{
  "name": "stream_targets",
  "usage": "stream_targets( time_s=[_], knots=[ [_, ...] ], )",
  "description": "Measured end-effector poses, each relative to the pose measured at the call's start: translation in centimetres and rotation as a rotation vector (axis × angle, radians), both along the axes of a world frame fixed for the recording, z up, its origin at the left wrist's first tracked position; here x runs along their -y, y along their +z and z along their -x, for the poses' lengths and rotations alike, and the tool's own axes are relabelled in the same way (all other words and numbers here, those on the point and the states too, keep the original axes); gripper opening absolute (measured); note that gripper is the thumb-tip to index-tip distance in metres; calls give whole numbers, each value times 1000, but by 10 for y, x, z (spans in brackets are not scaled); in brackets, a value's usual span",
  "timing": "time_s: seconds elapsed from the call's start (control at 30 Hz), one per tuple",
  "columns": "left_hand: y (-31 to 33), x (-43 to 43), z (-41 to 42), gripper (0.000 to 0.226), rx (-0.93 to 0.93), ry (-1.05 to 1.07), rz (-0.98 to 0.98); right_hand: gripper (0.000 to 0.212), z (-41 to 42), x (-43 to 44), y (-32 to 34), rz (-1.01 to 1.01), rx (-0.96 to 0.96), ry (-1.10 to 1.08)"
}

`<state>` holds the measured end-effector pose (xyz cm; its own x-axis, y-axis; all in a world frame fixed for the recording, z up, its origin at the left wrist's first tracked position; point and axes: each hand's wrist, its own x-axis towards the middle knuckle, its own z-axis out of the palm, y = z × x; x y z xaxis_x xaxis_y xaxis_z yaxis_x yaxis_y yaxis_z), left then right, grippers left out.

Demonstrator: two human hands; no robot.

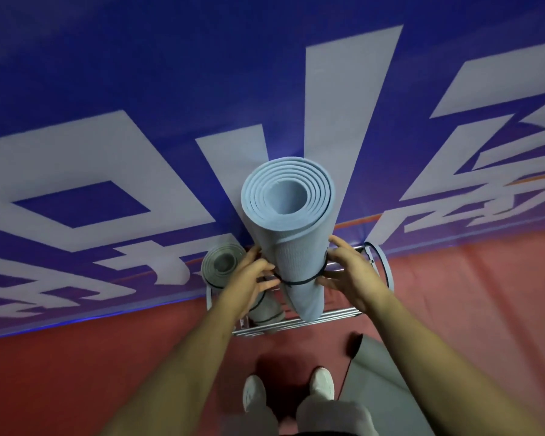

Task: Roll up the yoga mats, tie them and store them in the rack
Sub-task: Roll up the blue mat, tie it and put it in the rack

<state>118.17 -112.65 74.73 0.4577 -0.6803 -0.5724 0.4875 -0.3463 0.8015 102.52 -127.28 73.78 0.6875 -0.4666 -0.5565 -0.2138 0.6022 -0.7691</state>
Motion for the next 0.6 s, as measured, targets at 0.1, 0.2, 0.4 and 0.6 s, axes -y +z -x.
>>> stream_targets(
  time_s=[0.1,0.2,0.4,0.6],
  knots=[
    [11,0,4,47,18,20,-1,33,7,3,7,19,24,18],
    [22,3,6,34,71,28,-1,32,9,10,12,13,26,-9],
    [28,7,12,43,117,28,-46,35,4,10,10,-21,5,-73],
    [32,4,10,76,15,39,18,56,4,21,20,59,-67,8]
  ],
)
